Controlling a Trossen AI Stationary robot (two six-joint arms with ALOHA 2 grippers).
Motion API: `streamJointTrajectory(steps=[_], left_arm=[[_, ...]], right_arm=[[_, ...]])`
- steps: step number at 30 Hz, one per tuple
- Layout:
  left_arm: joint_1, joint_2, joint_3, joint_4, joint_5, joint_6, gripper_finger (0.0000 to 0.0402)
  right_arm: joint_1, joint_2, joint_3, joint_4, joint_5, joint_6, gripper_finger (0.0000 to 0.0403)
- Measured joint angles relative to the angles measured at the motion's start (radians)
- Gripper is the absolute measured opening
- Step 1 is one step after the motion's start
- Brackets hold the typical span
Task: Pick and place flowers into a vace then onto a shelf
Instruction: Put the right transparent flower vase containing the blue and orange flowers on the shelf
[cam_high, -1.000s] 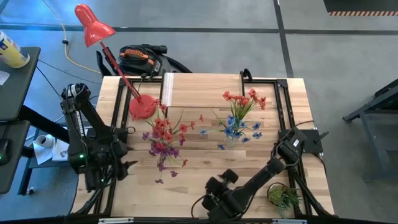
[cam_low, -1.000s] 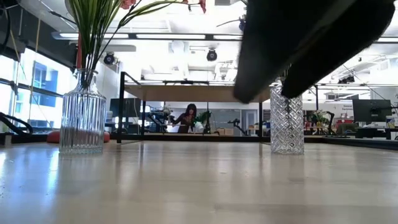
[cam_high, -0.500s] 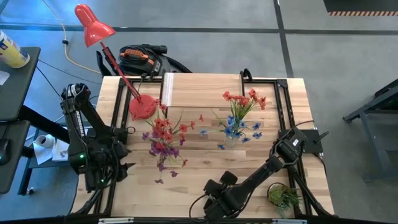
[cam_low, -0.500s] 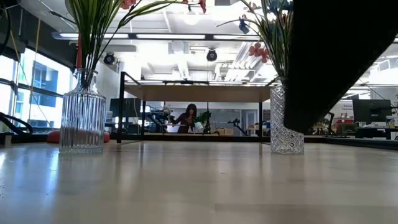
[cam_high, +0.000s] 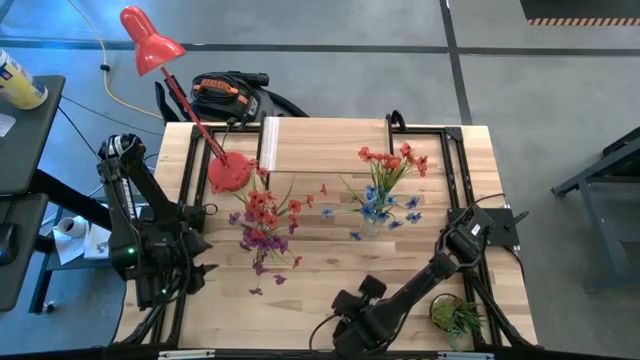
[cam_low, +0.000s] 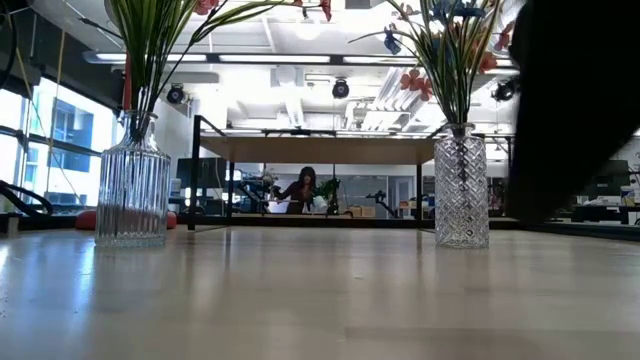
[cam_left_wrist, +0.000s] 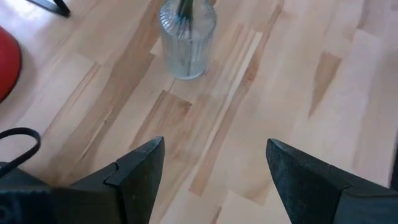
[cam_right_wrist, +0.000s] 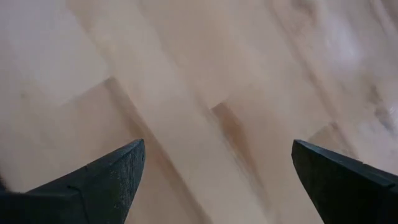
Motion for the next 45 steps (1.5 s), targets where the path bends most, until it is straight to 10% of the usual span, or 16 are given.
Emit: streamJointTrajectory(steps=[45], left_arm=[[0.0,0.0,0.062,0.014,-0.012,0.008,0.0317]], right_arm=[[-0.043,-0.004,0.0,-0.191,0.031,-0.001,0.0394]])
